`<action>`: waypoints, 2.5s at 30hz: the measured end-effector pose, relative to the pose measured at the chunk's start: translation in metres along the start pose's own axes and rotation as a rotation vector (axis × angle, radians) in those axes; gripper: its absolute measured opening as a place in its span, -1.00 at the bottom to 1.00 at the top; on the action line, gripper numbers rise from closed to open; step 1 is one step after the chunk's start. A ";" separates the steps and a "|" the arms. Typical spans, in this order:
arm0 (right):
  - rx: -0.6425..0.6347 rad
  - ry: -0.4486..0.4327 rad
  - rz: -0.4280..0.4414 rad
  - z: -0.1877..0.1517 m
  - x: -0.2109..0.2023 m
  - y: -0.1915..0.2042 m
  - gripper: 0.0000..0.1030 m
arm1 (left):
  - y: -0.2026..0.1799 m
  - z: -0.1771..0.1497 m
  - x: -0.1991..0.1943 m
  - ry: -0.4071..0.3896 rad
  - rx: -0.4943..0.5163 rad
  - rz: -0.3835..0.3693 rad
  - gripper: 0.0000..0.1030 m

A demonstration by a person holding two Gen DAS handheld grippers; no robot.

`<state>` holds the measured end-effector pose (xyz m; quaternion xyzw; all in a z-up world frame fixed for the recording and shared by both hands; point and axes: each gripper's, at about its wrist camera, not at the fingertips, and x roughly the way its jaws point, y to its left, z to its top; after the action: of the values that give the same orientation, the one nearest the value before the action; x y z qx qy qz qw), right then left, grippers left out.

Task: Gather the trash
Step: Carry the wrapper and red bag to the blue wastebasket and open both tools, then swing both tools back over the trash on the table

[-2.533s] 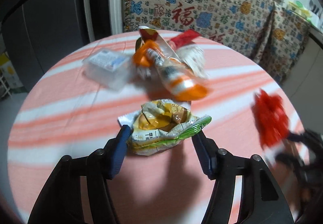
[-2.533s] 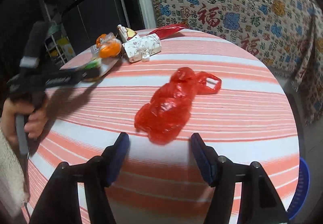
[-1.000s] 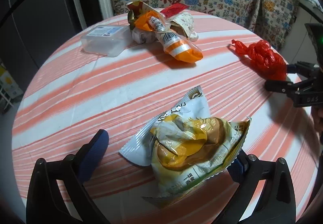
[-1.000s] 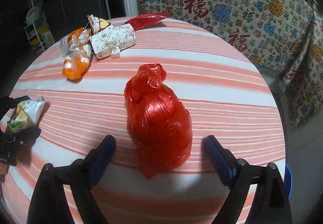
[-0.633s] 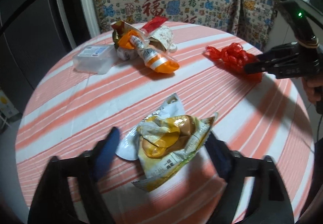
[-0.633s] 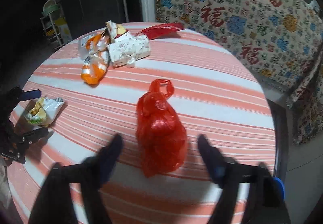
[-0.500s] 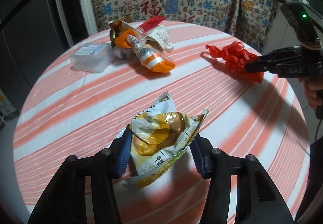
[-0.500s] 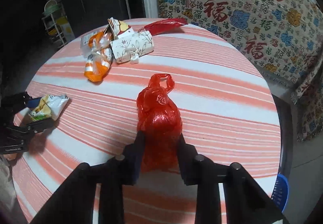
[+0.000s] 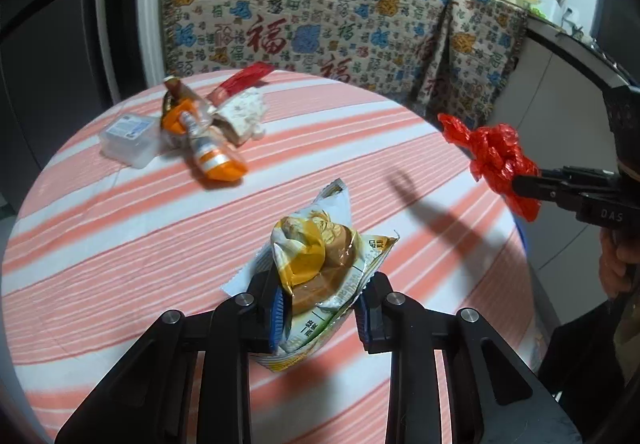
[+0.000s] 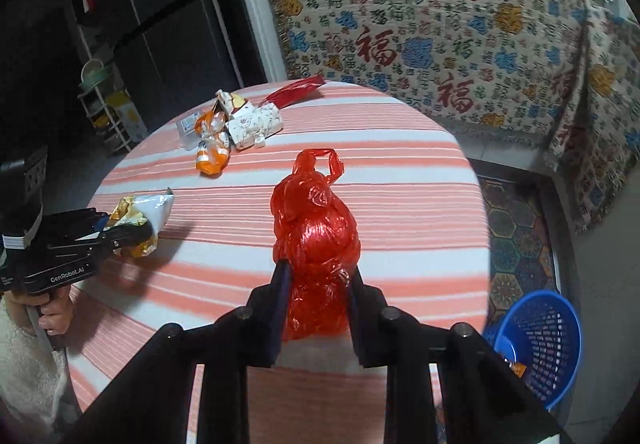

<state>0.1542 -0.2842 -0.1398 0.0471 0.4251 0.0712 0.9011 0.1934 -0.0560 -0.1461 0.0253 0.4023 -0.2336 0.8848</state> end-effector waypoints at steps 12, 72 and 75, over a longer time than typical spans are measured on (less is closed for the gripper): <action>0.170 -0.064 -0.157 -0.040 -0.097 -0.100 -0.49 | -0.130 0.041 -0.004 -0.024 0.081 -0.205 -0.46; 0.243 -0.231 -0.417 -0.065 -0.143 -0.177 0.49 | -0.098 0.038 0.040 0.003 0.080 -0.027 0.80; 0.158 -0.264 -0.353 -0.047 -0.145 -0.125 0.56 | -0.063 0.021 0.031 0.003 0.065 0.063 0.80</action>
<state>0.0380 -0.4311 -0.0775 0.0516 0.3093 -0.1278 0.9409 0.1986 -0.1291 -0.1456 0.0669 0.3949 -0.2185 0.8898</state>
